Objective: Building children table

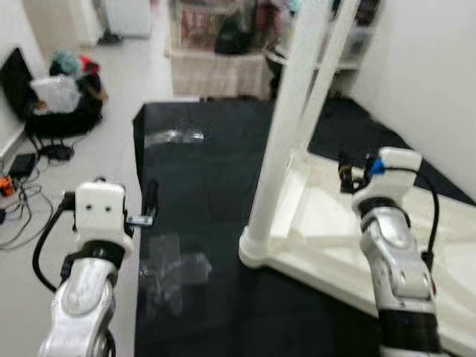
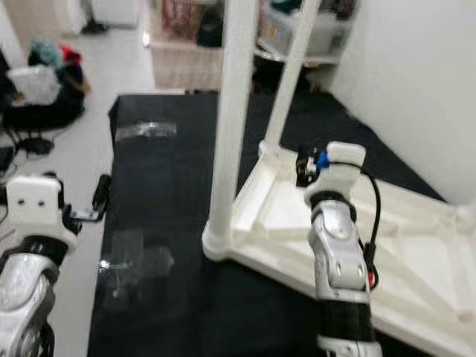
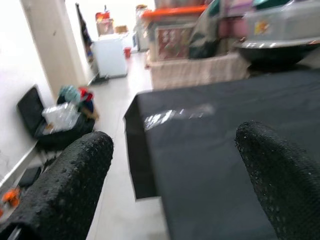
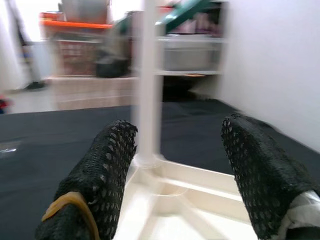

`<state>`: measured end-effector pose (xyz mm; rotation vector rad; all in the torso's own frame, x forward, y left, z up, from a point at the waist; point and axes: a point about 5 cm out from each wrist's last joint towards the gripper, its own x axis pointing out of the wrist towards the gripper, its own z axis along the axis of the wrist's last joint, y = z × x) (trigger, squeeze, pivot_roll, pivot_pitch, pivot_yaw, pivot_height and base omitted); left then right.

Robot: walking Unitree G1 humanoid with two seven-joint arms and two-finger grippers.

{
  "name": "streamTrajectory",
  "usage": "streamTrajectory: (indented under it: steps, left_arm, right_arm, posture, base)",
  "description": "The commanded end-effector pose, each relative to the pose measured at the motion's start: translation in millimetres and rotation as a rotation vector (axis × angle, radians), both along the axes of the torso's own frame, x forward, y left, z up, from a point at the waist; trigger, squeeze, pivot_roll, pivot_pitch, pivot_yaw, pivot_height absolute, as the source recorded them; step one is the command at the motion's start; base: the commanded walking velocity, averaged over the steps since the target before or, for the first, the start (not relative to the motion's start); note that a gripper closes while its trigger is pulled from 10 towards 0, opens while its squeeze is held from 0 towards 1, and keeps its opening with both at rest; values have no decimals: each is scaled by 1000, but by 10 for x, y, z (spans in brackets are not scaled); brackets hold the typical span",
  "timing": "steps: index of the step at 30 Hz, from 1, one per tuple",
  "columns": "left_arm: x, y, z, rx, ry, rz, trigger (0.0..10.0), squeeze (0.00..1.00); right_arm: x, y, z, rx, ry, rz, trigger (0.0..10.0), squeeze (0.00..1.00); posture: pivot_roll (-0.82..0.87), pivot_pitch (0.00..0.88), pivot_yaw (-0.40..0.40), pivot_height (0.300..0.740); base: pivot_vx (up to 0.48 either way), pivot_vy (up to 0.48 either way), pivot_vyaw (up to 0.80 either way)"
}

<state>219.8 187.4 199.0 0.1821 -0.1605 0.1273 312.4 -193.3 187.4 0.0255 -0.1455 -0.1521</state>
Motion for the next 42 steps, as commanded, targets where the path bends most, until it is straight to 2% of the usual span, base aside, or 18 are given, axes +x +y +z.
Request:
streamTrajectory:
  steps: [1,7,10,13,14,15,17,20,21,23,25,28,29,31,34,38,39,42]
  left_arm:
    - [-5,-8,-7,3,8,-8,10000,0]
    - [-15,-47,-36,-9,32,-41,10000,0]
    - [-18,-137,-88,-27,64,-109,10000,0]
    - [-20,-167,-110,-34,78,-133,10000,0]
    - [-28,-215,-147,-34,96,-166,10000,0]
    - [-28,-215,-147,-34,96,-166,10000,0]
    - [-35,-252,-169,-42,108,-197,10000,0]
    - [-37,-259,-180,-49,113,-202,10000,0]
    - [-40,-268,-193,-46,120,-208,10000,0]
    - [-40,-268,-193,-46,120,-208,10000,0]
    - [-49,-283,-226,-44,136,-222,10000,0]
    - [-53,-289,-236,-43,141,-226,10000,0]
    - [-56,-294,-243,-45,144,-229,10000,0]
    - [-59,-299,-250,-45,147,-232,10000,0]
    - [-65,-301,-264,-45,153,-238,10000,0]
    - [-77,-303,-284,-48,164,-246,10000,0]
    - [-86,-314,-308,-53,176,-256,10000,0]
    - [-126,-381,-377,-64,214,-324,10000,0]
  right_arm:
    - [-12,-65,-16,-4,13,-29,10000,0]
    - [53,-185,-78,-11,76,-57,10000,0]
    - [111,-428,-182,-57,155,-93,10000,0]
    - [130,-534,-220,-86,192,-104,10000,0]
    - [155,-744,-296,-128,271,-100,10000,0]
    - [155,-744,-296,-128,271,-100,10000,0]
    - [157,-927,-335,-140,331,-66,10000,0]
    - [154,-1007,-338,-147,355,-43,10000,0]
    - [148,-1121,-322,-170,377,-17,10000,0]
    - [148,-1121,-322,-170,377,-17,10000,0]
    - [105,-1295,-303,-195,439,92,10000,0]
    - [84,-1348,-295,-200,460,132,10000,0]
    - [64,-1388,-276,-194,466,169,10000,1000]
    - [32,-1405,-266,-176,477,248,10000,1000]
    - [-83,-1386,-253,-134,513,507,10000,1000]
    - [-172,-1338,-208,-127,508,687,10000,1000]
    - [-191,-1311,-152,-112,476,749,10000,0]
    - [-218,-1259,-37,-68,410,874,10000,0]
  posture:
    - [105,0,-119,740]
    - [104,0,-109,740]
    - [103,0,-107,740]
    - [95,0,-100,740]
    - [94,0,-100,740]
    - [94,0,-100,740]
    - [90,0,-95,740]
    - [89,0,-95,740]
    - [83,0,-93,740]
    - [83,0,-93,740]
    - [83,0,-93,740]
    - [83,0,-93,740]
    - [80,0,-91,740]
    - [80,0,-92,740]
    - [81,0,-91,740]
    - [81,0,-91,740]
    - [82,0,-90,740]
    - [81,0,-88,740]
  base:
    - [0,0,0]
    - [0,0,0]
    - [0,0,0]
    - [0,0,0]
    - [0,0,0]
    - [0,0,0]
    - [0,0,0]
    - [0,0,0]
    - [0,0,0]
    - [0,0,0]
    - [0,0,0]
    - [0,0,0]
    - [0,0,0]
    - [0,0,0]
    - [0,0,0]
    - [0,0,0]
    - [0,0,0]
    - [0,0,0]
